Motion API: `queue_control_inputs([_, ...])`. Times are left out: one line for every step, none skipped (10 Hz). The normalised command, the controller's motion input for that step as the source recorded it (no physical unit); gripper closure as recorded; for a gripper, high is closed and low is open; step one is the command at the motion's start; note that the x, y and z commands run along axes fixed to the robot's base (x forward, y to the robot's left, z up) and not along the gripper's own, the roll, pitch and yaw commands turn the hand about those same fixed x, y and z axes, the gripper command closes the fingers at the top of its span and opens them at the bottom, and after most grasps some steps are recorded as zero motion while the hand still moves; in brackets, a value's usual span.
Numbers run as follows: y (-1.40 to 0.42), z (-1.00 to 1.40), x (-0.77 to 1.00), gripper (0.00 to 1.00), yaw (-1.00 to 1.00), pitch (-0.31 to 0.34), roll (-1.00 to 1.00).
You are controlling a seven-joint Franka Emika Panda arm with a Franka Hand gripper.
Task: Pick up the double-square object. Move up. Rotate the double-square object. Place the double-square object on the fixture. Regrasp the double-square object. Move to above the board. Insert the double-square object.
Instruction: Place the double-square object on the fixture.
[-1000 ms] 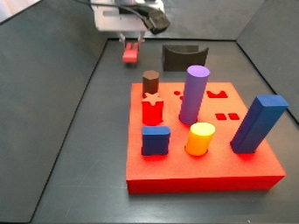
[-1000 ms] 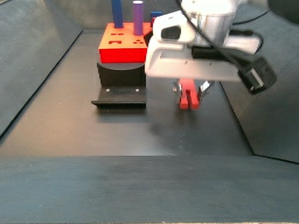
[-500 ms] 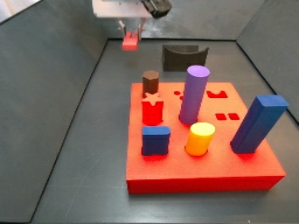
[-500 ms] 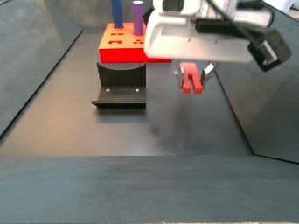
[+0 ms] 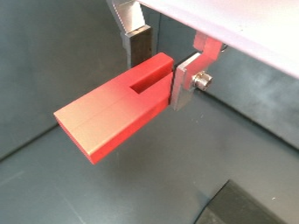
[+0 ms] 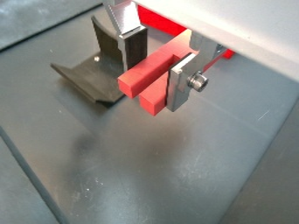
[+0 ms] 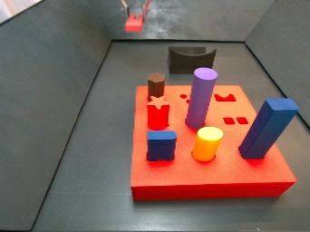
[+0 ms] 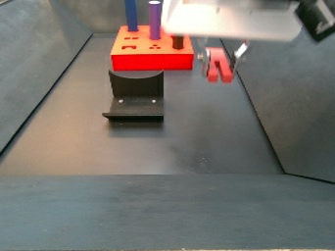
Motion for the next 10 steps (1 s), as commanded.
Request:
queue_control_inputs([0.02,0.88,-0.02,1.0,-0.02,0.05,0.03])
queue_control_inputs([0.02,0.71,-0.02,1.0,-0.03,0.056,0.04])
queue_control_inputs([0.02,0.54,-0.01,1.0,-0.03,0.065,0.04])
queue_control_inputs([0.02,0.38,0.0,1.0,-0.03,0.073,0.04])
queue_control_inputs([-0.55,-0.07,1.0,1.0,0.15,0.089,-0.01])
queue_control_inputs([-0.54,-0.12,1.0,1.0,0.16,0.101,-0.01])
queue_control_inputs([-0.49,-0.11,1.0,1.0,0.15,0.089,0.0])
queue_control_inputs([-0.43,-0.09,1.0,1.0,0.1,0.07,-0.01])
queue_control_inputs([-0.41,-0.09,1.0,1.0,0.07,0.073,-0.01])
queue_control_inputs([-0.38,-0.09,1.0,1.0,0.06,0.075,-0.01])
